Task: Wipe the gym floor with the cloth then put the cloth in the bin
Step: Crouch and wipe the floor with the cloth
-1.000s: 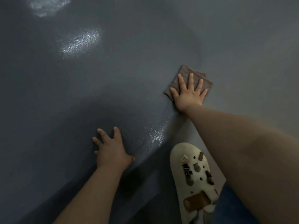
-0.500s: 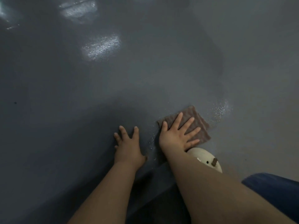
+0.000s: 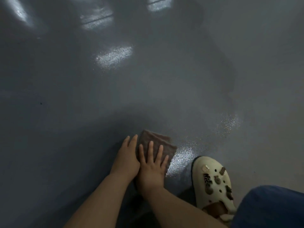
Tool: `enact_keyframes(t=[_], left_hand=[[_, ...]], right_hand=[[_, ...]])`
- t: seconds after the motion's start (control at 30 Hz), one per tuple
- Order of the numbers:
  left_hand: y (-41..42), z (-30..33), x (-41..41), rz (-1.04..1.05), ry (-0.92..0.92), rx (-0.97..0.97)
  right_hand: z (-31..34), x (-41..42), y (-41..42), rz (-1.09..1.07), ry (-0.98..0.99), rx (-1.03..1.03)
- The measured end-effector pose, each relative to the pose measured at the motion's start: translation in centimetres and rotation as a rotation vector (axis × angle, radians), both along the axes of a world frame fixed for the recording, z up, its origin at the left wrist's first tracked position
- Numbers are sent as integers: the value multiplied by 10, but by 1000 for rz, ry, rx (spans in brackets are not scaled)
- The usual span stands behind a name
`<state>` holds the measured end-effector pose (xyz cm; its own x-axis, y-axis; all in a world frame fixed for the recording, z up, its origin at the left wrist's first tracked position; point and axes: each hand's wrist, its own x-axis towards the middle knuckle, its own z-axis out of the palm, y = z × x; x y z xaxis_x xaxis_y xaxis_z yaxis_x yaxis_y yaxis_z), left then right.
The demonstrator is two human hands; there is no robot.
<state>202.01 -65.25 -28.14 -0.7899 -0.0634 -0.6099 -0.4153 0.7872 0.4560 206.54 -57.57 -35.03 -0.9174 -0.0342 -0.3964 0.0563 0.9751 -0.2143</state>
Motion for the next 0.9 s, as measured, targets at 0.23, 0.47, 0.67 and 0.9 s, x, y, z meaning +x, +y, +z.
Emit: enact_keyframes(t=[0.23, 0.47, 0.67, 0.9], left_hand=[[-39, 14, -10, 120, 30, -51], [-103, 10, -55, 281, 104, -77], [-139, -12, -95, 677, 130, 147], [-124, 20, -68, 827, -57, 306]], right_hand=[[23, -23, -13, 722, -185, -231], [35, -141, -45, 619, -4, -244], [42, -212, -83, 243, 27, -438], [77, -185, -90, -251, -299, -607]])
